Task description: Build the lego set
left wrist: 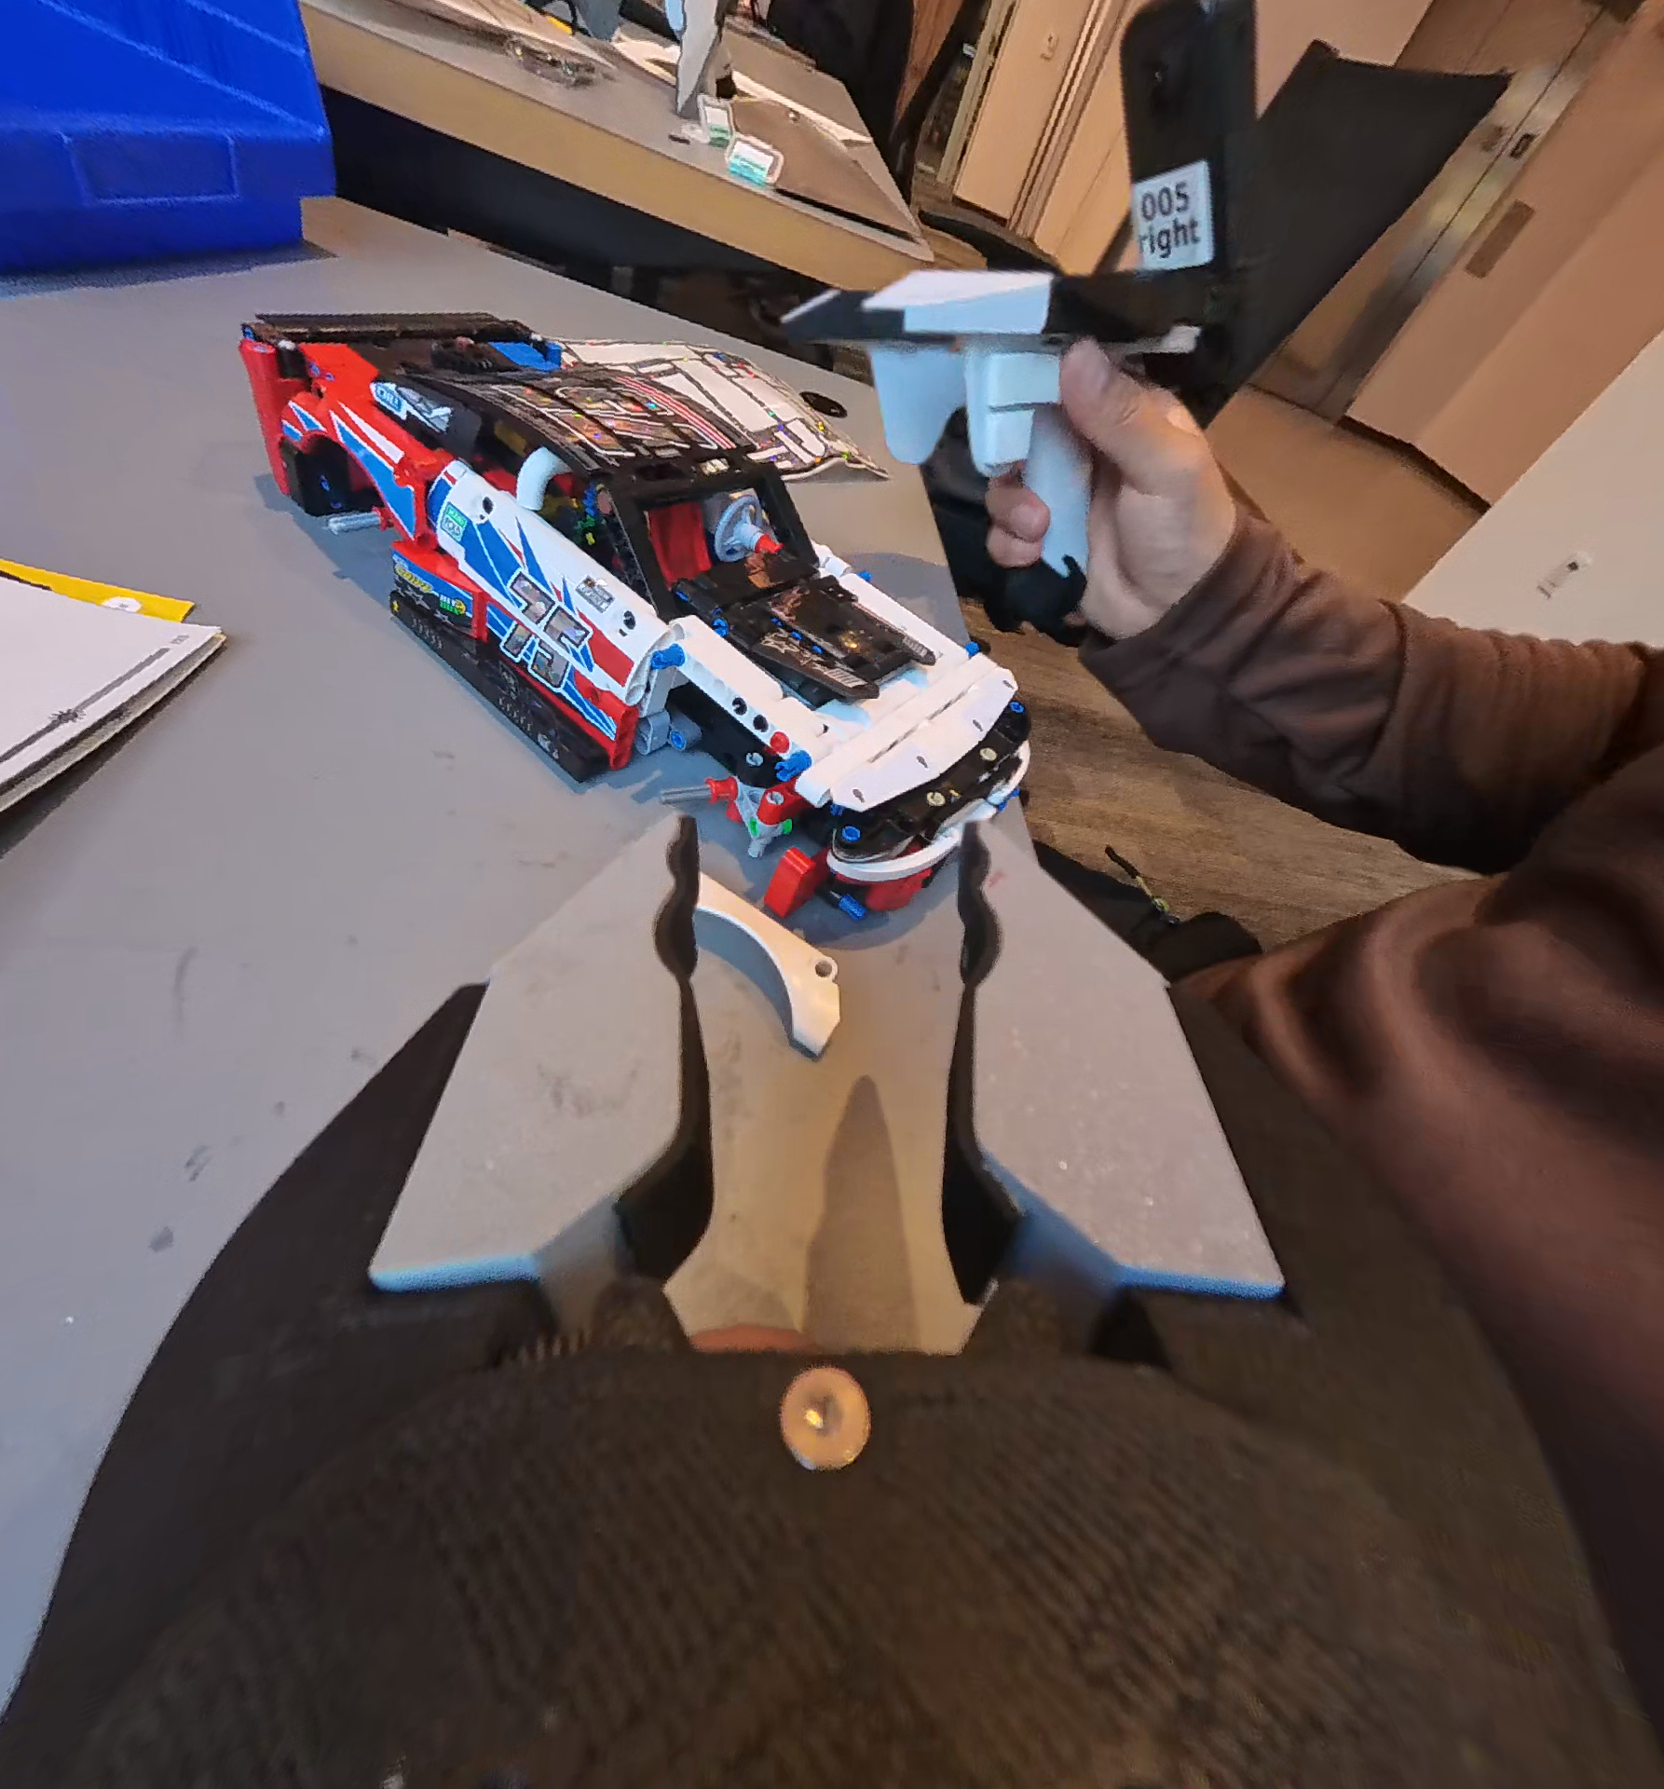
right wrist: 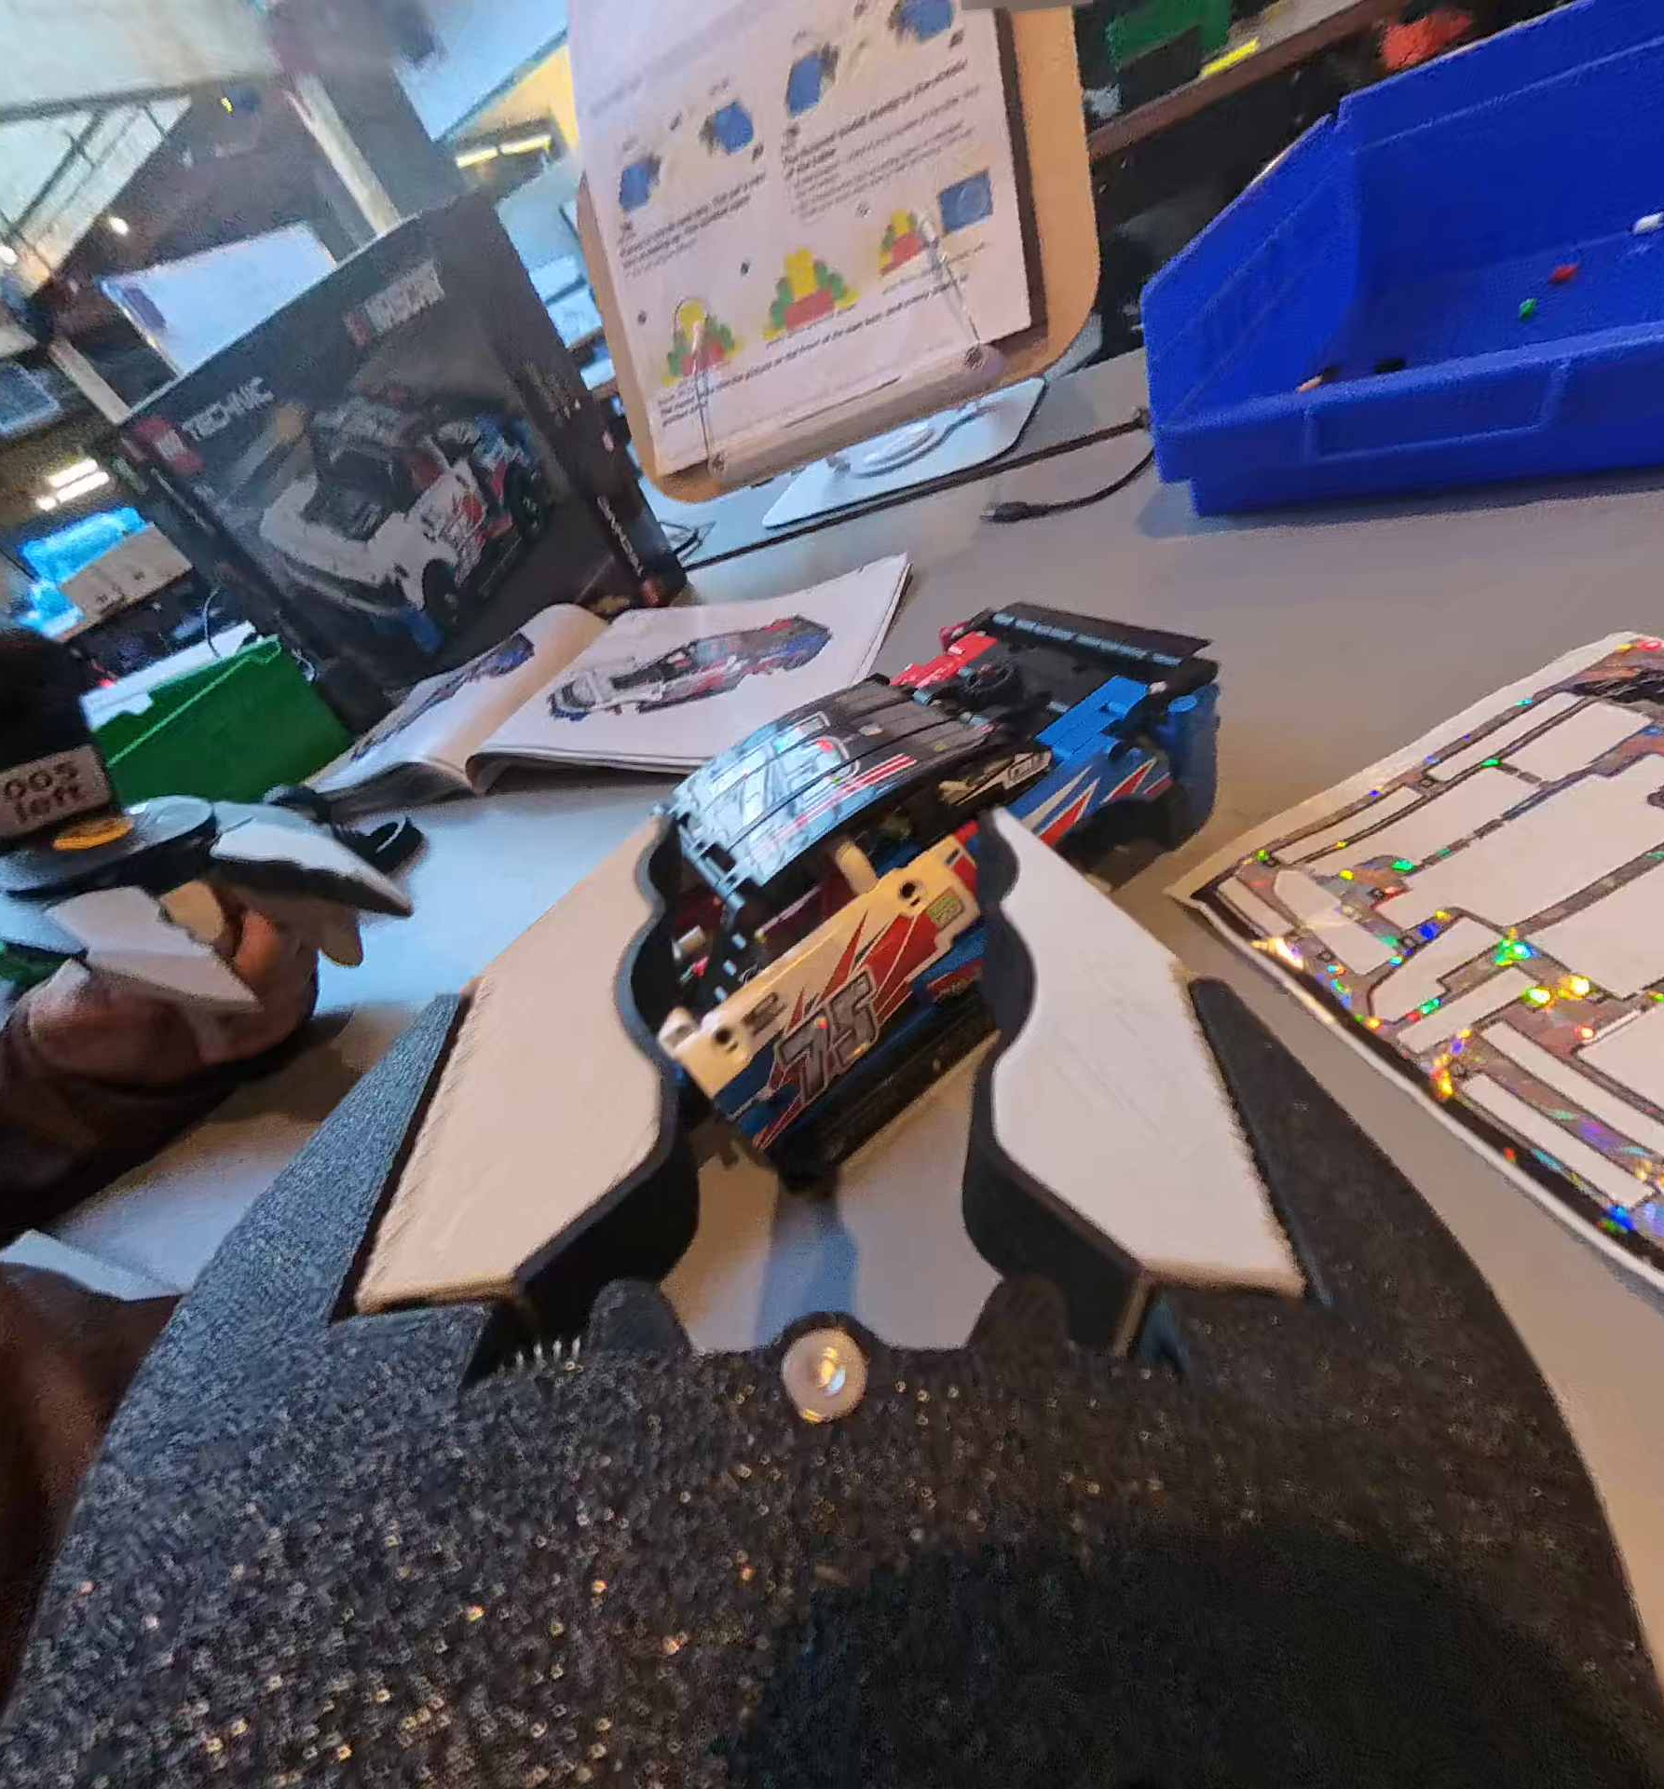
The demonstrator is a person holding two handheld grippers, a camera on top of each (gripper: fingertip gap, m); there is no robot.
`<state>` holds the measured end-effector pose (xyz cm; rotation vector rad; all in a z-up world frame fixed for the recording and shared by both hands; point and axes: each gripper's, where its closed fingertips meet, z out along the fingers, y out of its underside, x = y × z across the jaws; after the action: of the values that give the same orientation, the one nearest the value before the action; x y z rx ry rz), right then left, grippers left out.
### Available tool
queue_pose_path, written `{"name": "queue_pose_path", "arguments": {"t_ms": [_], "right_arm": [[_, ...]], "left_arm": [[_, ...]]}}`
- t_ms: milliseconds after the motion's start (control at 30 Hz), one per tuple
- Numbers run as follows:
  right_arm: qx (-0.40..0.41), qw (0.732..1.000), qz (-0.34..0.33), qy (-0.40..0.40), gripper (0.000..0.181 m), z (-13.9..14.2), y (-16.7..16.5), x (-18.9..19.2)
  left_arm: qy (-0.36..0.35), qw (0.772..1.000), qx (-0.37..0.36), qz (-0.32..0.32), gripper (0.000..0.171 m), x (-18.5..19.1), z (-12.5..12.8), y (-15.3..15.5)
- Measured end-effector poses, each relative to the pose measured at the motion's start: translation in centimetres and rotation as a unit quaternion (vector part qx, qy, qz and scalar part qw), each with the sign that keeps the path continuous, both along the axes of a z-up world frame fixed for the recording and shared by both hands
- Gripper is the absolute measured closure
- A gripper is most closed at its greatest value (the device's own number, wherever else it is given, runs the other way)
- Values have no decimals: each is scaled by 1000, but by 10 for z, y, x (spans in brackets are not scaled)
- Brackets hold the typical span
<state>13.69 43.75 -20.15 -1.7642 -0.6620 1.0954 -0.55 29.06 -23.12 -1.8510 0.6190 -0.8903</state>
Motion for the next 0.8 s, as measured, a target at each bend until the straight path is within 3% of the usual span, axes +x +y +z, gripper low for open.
{"name": "queue_pose_path", "arguments": {"t_ms": [367, 800], "right_arm": [[40, 997, 18, -66, 122, -8, 18, -37], [99, 990, 6, -98, 125, -20, 40, -52]], "left_arm": [[51, 998, -30, 31, 124, -10, -17, 4], [-1, 997, -69, 44, 128, -18, -15, 14]]}}
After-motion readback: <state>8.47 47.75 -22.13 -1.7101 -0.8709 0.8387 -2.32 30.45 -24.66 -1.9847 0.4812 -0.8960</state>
